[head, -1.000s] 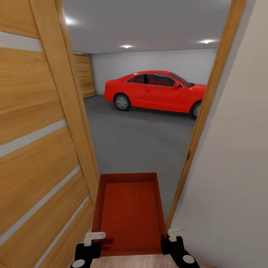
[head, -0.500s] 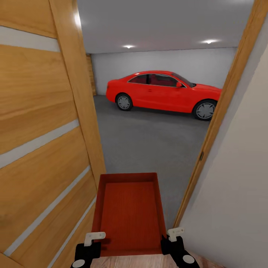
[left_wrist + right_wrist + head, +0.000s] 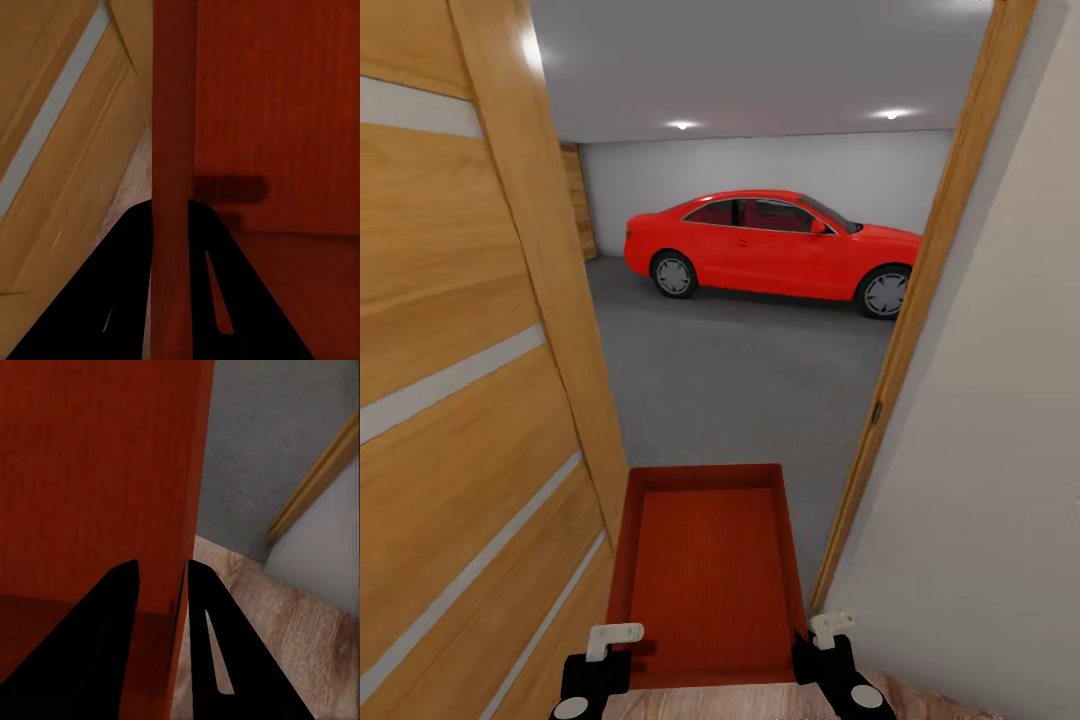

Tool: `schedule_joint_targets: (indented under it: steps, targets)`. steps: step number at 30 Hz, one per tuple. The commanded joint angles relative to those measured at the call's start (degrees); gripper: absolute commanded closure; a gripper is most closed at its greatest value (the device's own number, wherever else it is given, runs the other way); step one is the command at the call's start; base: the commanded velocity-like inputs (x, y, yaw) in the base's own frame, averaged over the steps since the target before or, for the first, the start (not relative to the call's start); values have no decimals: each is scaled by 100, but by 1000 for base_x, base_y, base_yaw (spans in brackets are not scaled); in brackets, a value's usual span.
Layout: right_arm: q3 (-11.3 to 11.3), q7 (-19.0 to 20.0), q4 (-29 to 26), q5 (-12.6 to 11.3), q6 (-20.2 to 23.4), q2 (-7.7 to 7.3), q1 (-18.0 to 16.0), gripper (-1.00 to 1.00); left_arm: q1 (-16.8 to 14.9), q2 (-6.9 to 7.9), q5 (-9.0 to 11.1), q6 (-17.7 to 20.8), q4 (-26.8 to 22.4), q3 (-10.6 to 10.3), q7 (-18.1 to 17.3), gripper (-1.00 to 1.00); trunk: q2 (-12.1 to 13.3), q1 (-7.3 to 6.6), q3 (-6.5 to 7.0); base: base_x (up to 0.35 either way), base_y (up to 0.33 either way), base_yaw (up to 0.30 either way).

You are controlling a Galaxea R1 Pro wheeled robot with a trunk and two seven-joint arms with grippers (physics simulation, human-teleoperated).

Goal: Move the two storage containers from the living room to the garage. In the garage, place one container on the floor and stack the other container on top of it (either order is fine).

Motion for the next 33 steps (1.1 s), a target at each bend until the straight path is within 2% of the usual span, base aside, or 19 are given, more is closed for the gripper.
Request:
schedule_joint_targets:
  steps: [1, 7, 24, 33]
  targets:
    - [-60, -10, -29, -32, -97, 8, -6, 100, 1, -226, 482, 29, -1, -15, -6, 100, -13, 4, -13, 0, 0, -261]
    - [-60, -10, -29, -32, -97, 8, -6, 100, 1, -226, 482, 29, -1, -15, -6, 100, -13, 4, -13, 0, 0, -170]
    - [-60, -10, -30, -31, -97, 8, -6, 100, 1, -227, 482, 20, 165, -49, -4, 100, -13, 4, -13, 0, 215, -5]
    - [-60, -10, -29, -30, -97, 8, -6, 100, 1, -227, 482, 17, 166, -50, 0, 100, -13, 4, -13, 0, 31, 0]
